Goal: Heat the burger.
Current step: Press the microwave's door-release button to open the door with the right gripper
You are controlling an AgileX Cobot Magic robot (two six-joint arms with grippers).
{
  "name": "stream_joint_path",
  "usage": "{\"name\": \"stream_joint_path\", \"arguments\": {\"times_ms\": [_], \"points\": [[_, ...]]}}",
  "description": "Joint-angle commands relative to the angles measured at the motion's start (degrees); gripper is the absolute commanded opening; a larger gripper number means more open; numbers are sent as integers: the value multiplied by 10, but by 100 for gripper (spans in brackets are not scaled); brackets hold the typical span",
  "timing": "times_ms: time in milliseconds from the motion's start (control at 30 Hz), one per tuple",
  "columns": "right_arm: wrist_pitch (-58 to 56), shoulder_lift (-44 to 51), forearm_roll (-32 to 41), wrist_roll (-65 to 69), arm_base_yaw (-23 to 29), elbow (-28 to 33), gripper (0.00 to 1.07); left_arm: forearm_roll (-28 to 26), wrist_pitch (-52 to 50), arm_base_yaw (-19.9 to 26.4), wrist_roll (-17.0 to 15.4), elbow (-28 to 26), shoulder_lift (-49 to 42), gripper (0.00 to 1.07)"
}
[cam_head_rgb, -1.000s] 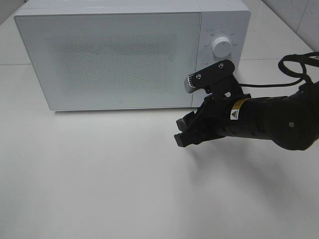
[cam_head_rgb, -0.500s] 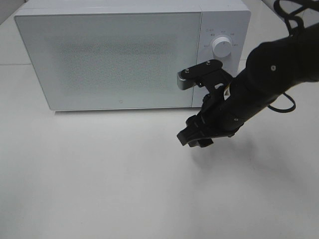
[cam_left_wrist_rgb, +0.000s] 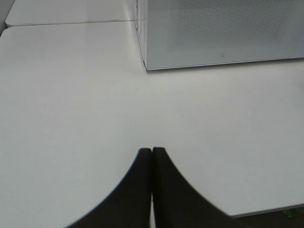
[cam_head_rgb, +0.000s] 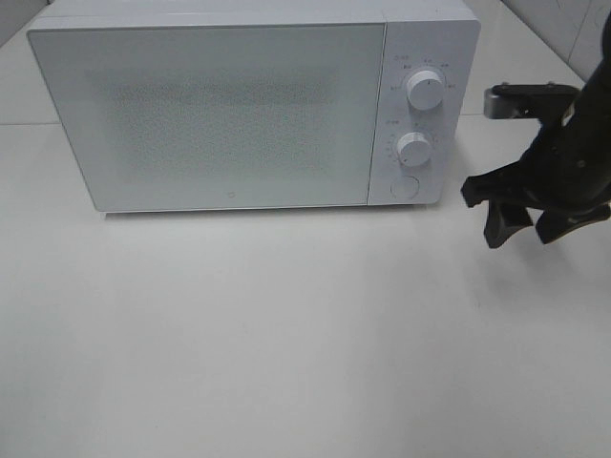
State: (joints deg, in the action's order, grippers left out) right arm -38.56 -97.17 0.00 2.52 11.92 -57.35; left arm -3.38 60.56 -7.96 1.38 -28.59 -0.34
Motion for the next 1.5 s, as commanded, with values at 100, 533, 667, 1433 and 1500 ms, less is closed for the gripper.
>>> {"name": "stream_joint_path", "arguments": {"times_ms": [100,533,667,1433,1500], "points": [[-44,89,-8,16,-38,-2,56,-1,-9,1,0,1,-4,0],[-99,292,-7,30,-38,46,56,-1,-9,1,0,1,-4,0],[-131,378,-7,30,-38,101,56,-1,-9,1,0,1,-4,0],[-184,720,-9,2,-38,285,56,-1,-9,1,0,1,-4,0],[-184,747,-9,-2,-38,285,56,-1,-9,1,0,1,-4,0]]}}
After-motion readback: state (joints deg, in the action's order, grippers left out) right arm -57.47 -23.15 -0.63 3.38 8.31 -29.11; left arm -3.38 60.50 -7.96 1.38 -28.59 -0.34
